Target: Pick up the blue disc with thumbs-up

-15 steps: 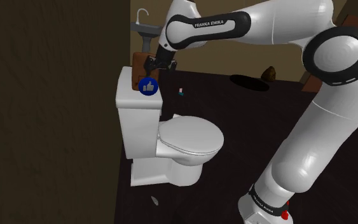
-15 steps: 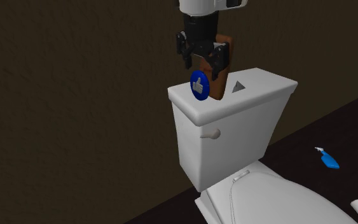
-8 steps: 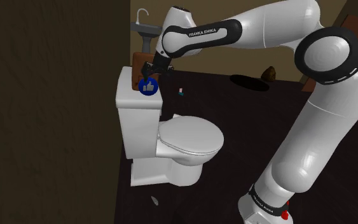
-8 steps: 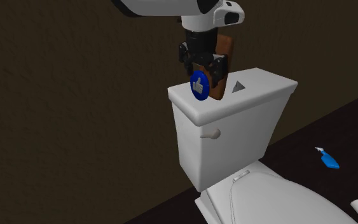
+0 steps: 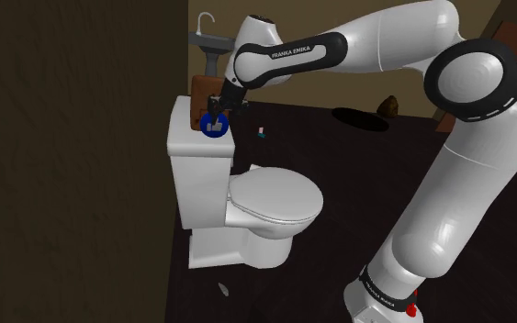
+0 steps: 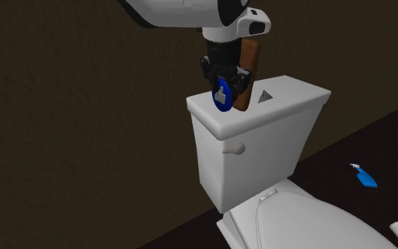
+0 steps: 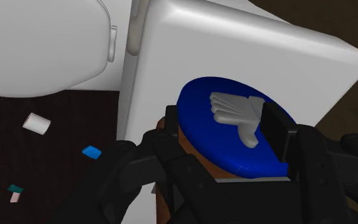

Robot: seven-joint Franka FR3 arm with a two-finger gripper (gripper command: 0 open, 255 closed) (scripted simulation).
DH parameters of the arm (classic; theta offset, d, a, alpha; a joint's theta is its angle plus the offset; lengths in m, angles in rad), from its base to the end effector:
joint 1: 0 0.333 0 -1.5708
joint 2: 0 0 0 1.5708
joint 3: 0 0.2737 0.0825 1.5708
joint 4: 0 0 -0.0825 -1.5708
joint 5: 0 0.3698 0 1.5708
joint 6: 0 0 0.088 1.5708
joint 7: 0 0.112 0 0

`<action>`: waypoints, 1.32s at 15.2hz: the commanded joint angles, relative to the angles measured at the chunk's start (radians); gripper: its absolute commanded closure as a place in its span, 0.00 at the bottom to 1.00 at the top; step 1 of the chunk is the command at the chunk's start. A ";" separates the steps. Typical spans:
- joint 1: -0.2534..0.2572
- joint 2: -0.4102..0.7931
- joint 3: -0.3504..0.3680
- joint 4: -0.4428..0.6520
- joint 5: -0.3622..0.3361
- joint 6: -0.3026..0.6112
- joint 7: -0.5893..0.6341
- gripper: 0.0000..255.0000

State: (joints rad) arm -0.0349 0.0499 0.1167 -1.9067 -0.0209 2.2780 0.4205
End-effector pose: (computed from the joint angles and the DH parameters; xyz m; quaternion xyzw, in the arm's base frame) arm 0.5867 0.0467 0.4613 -0.9738 0.1615 -0.1567 0.0339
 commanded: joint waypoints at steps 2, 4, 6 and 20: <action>0.000 0.000 0.000 -0.002 0.000 0.000 0.000 1.00; 0.000 0.000 0.000 -0.002 0.000 0.000 0.000 1.00; 0.001 0.000 0.001 0.012 0.000 -0.014 0.001 1.00; 0.001 -0.016 0.001 0.181 0.004 -0.199 -0.003 1.00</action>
State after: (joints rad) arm -0.0349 0.0329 0.1171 -1.7406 -0.0162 2.0935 0.4159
